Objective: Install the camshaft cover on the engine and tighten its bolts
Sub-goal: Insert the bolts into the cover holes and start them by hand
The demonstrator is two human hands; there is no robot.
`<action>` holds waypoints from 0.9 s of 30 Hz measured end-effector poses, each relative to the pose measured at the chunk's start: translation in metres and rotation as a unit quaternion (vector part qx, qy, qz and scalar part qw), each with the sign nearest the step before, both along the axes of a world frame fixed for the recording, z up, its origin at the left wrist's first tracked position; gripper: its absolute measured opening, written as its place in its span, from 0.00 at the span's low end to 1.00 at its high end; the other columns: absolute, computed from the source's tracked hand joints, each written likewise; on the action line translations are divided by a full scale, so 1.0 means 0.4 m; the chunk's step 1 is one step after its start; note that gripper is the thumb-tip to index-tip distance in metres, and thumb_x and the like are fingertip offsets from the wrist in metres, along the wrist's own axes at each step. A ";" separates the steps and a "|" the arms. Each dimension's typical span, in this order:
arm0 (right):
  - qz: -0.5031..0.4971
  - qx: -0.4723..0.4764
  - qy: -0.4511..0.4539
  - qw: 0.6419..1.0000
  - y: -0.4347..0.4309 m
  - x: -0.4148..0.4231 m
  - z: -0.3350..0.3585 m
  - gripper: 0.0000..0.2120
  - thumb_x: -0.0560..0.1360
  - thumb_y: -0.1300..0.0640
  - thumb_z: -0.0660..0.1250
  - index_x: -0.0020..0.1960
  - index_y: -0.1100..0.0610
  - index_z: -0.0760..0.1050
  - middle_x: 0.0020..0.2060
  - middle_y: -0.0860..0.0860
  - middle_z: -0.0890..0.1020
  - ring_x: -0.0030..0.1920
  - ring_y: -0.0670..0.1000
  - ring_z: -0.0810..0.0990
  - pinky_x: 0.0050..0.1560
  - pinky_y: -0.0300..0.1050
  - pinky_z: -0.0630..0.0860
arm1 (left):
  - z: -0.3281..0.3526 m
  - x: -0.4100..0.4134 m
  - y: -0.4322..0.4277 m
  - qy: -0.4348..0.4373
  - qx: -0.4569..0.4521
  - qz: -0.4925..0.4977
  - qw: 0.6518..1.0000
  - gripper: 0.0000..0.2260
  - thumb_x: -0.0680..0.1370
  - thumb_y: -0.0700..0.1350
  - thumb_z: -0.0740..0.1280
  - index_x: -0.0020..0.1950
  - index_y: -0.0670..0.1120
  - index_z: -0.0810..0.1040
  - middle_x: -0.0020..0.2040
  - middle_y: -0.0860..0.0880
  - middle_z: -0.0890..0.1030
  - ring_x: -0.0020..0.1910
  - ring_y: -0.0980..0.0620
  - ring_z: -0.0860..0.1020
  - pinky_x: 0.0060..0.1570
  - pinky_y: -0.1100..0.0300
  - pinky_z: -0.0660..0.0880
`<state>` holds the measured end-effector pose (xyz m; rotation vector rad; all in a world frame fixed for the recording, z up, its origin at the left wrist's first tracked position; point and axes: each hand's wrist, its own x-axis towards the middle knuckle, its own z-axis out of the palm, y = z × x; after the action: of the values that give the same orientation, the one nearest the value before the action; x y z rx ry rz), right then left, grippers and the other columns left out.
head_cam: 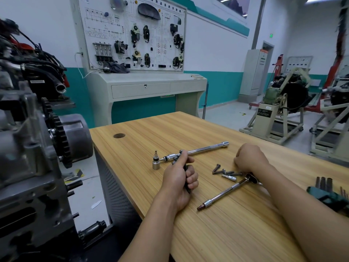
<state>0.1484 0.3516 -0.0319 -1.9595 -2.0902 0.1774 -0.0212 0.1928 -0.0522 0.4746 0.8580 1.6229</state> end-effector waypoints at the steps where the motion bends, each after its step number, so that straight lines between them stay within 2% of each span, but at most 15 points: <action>1: -0.005 -0.004 -0.012 1.000 -0.001 -0.001 0.005 0.03 0.75 0.62 0.66 0.43 0.58 0.77 0.41 0.55 0.80 0.38 0.54 0.77 0.32 0.41 0.71 | 0.000 -0.001 0.000 0.001 0.001 0.001 1.000 0.14 0.82 0.54 0.64 0.44 0.44 0.72 0.24 0.52 0.62 0.19 0.57 0.61 0.18 0.66 0.56; 3: -0.008 -0.009 -0.024 1.000 -0.007 -0.006 0.017 0.03 0.75 0.63 0.66 0.42 0.59 0.75 0.39 0.55 0.77 0.35 0.52 0.74 0.28 0.42 0.67 | 0.001 -0.001 0.001 0.004 0.001 0.002 1.000 0.14 0.82 0.54 0.63 0.44 0.45 0.72 0.24 0.52 0.62 0.19 0.57 0.61 0.18 0.66 0.57; 5: -0.006 -0.019 -0.030 0.999 -0.022 -0.014 0.032 0.02 0.76 0.61 0.66 0.46 0.59 0.75 0.40 0.54 0.77 0.37 0.52 0.75 0.31 0.43 0.70 | 0.001 0.000 0.002 0.007 0.001 0.002 1.000 0.14 0.82 0.54 0.63 0.44 0.45 0.72 0.24 0.52 0.62 0.19 0.57 0.61 0.18 0.66 0.57; 8: 0.047 -0.040 -0.025 0.998 -0.045 -0.030 0.059 0.14 0.78 0.62 0.63 0.62 0.62 0.75 0.53 0.57 0.80 0.50 0.55 0.79 0.48 0.46 0.78 | -0.003 0.001 0.002 0.011 0.003 0.001 1.000 0.14 0.82 0.54 0.63 0.44 0.45 0.73 0.24 0.52 0.62 0.19 0.57 0.61 0.18 0.66 0.57; 9: 0.074 -0.048 0.031 0.996 -0.061 -0.037 0.079 0.17 0.78 0.64 0.63 0.67 0.61 0.74 0.55 0.57 0.80 0.51 0.55 0.79 0.49 0.46 0.78 | -0.005 0.001 0.003 0.014 0.004 0.001 1.000 0.14 0.82 0.54 0.63 0.44 0.44 0.73 0.24 0.52 0.63 0.19 0.57 0.61 0.17 0.66 0.58; 11: 0.138 -0.083 0.180 0.971 -0.110 -0.059 0.129 0.22 0.78 0.66 0.63 0.71 0.54 0.71 0.50 0.56 0.81 0.46 0.52 0.78 0.43 0.46 0.76 | -0.004 0.001 0.003 0.020 0.006 0.002 1.000 0.15 0.82 0.55 0.63 0.44 0.44 0.73 0.23 0.52 0.63 0.19 0.57 0.61 0.17 0.66 0.58; 13: 0.199 -0.130 0.258 0.936 -0.184 -0.096 0.176 0.22 0.77 0.66 0.65 0.68 0.48 0.74 0.43 0.54 0.80 0.40 0.49 0.77 0.39 0.43 0.76 | 0.002 0.002 -0.002 0.023 0.004 0.002 1.000 0.15 0.82 0.55 0.62 0.44 0.45 0.72 0.23 0.52 0.62 0.19 0.57 0.60 0.18 0.66 0.57; 15: 0.256 -0.127 0.253 0.924 -0.261 -0.132 0.197 0.19 0.77 0.63 0.68 0.65 0.48 0.77 0.39 0.51 0.80 0.34 0.45 0.76 0.35 0.38 0.74 | 0.014 0.006 -0.022 0.030 -0.005 0.007 1.000 0.16 0.82 0.56 0.61 0.44 0.45 0.72 0.23 0.52 0.60 0.19 0.56 0.59 0.18 0.66 0.54; 17: 0.296 -0.110 0.236 0.919 -0.339 -0.164 0.201 0.19 0.77 0.61 0.69 0.66 0.48 0.76 0.41 0.48 0.79 0.31 0.40 0.75 0.32 0.34 0.70 | 0.034 0.007 -0.062 0.065 -0.020 0.021 0.997 0.16 0.82 0.57 0.61 0.43 0.46 0.72 0.24 0.51 0.59 0.20 0.55 0.57 0.21 0.65 0.52; 19: 0.330 -0.104 0.234 0.909 -0.413 -0.181 0.198 0.23 0.79 0.60 0.66 0.71 0.46 0.71 0.44 0.49 0.79 0.35 0.42 0.75 0.34 0.37 0.71 | 0.059 0.005 -0.130 0.103 -0.044 0.039 0.993 0.17 0.83 0.57 0.60 0.41 0.47 0.74 0.24 0.51 0.60 0.21 0.55 0.57 0.23 0.63 0.51; 22: 0.393 -0.103 0.250 0.879 -0.519 -0.201 0.233 0.24 0.79 0.61 0.65 0.70 0.41 0.70 0.37 0.49 0.81 0.34 0.45 0.77 0.41 0.50 0.78 | 0.125 -0.021 -0.262 0.119 -0.057 0.065 0.989 0.16 0.83 0.54 0.59 0.41 0.46 0.74 0.24 0.51 0.60 0.20 0.55 0.57 0.22 0.66 0.51; 24: 0.442 -0.092 0.256 0.855 -0.594 -0.218 0.283 0.22 0.79 0.61 0.67 0.66 0.38 0.72 0.37 0.49 0.83 0.33 0.44 0.79 0.44 0.52 0.80 | 0.188 -0.052 -0.356 0.161 -0.058 0.098 0.980 0.12 0.84 0.50 0.59 0.44 0.46 0.72 0.23 0.51 0.61 0.18 0.55 0.58 0.22 0.68 0.53; 27: 0.513 -0.073 0.282 0.808 -0.698 -0.255 0.372 0.21 0.75 0.61 0.70 0.62 0.40 0.74 0.36 0.51 0.85 0.32 0.47 0.79 0.39 0.47 0.80 | 0.286 -0.108 -0.495 0.246 -0.033 0.137 0.959 0.10 0.82 0.47 0.60 0.42 0.47 0.74 0.23 0.51 0.63 0.17 0.56 0.60 0.21 0.69 0.55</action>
<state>0.0466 0.0723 0.1171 -0.4638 -2.4376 0.9948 -0.0645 -0.0054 0.0620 0.7573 1.3957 1.7475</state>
